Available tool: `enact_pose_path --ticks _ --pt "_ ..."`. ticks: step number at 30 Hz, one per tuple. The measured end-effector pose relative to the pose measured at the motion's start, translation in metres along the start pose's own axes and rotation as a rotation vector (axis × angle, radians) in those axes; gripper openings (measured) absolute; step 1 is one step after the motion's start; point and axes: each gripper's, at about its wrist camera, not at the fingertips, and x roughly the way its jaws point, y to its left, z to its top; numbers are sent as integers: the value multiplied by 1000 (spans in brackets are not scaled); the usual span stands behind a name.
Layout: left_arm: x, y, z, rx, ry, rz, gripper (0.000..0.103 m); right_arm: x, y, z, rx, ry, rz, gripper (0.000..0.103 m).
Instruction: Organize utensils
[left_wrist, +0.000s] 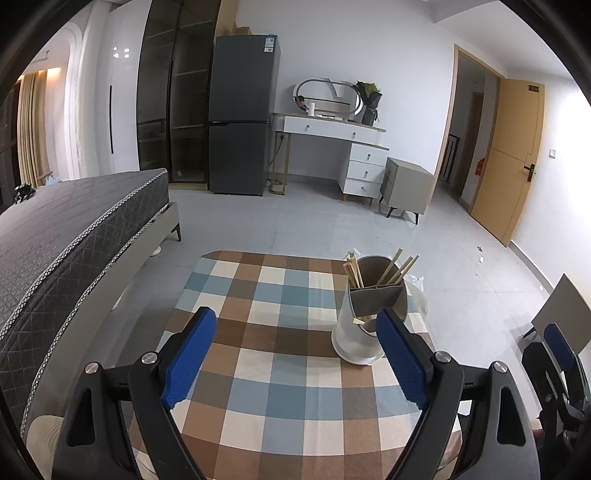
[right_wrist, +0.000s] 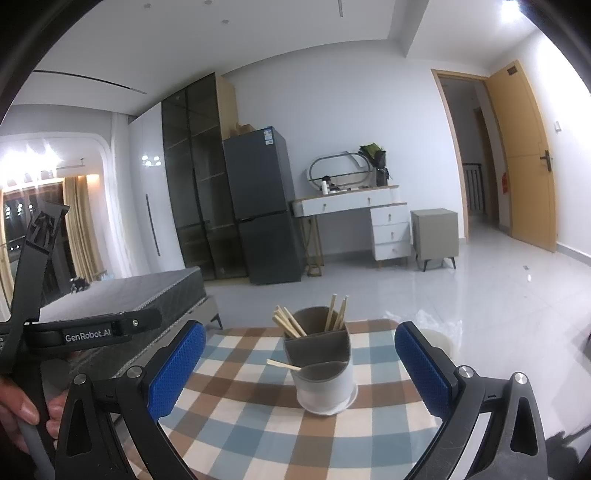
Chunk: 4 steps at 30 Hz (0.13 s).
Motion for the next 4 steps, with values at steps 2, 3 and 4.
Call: enact_pose_path --ticks 2,3,4 --pt "0 1 -1 -5 -6 -6 85 2 0 -1 1 7 2 103" --pt "-1 1 -1 -6 -12 -6 85 4 0 -2 2 10 3 103" --pt "-1 2 -1 -7 -15 -5 85 6 -1 -3 1 16 5 103"
